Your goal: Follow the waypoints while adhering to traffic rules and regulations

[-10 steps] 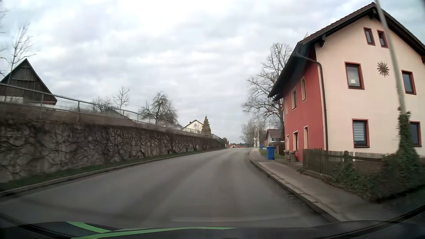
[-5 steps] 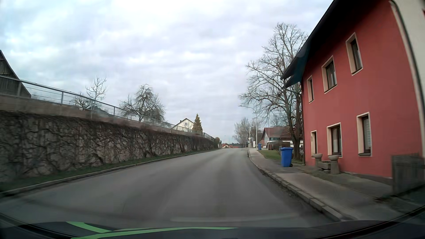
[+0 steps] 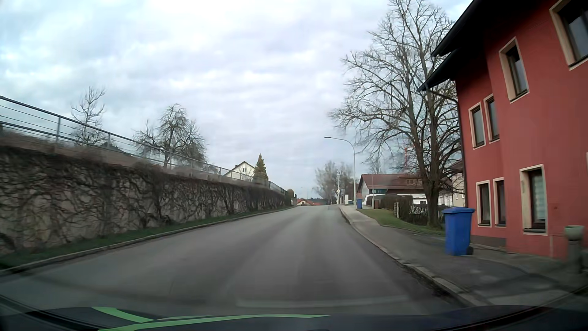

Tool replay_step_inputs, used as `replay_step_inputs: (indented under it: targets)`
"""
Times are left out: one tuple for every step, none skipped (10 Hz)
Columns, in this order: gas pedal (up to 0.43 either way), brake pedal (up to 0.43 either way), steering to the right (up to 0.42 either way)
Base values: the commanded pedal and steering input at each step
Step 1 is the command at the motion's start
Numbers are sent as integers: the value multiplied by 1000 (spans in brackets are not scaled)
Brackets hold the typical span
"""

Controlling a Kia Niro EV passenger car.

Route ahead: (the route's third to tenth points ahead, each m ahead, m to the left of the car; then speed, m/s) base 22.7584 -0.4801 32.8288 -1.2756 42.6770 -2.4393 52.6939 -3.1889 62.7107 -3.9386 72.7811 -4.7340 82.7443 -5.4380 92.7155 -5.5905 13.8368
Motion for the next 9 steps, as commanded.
replay_step_inputs:
  targets:
    - [197,0,20]
    - [197,0,20]
    - [189,0,20]
    - [189,0,20]
    - [189,0,19]
    - [177,0,18]
    - [177,0,17]
    - [177,0,17]
    - [177,0,17]
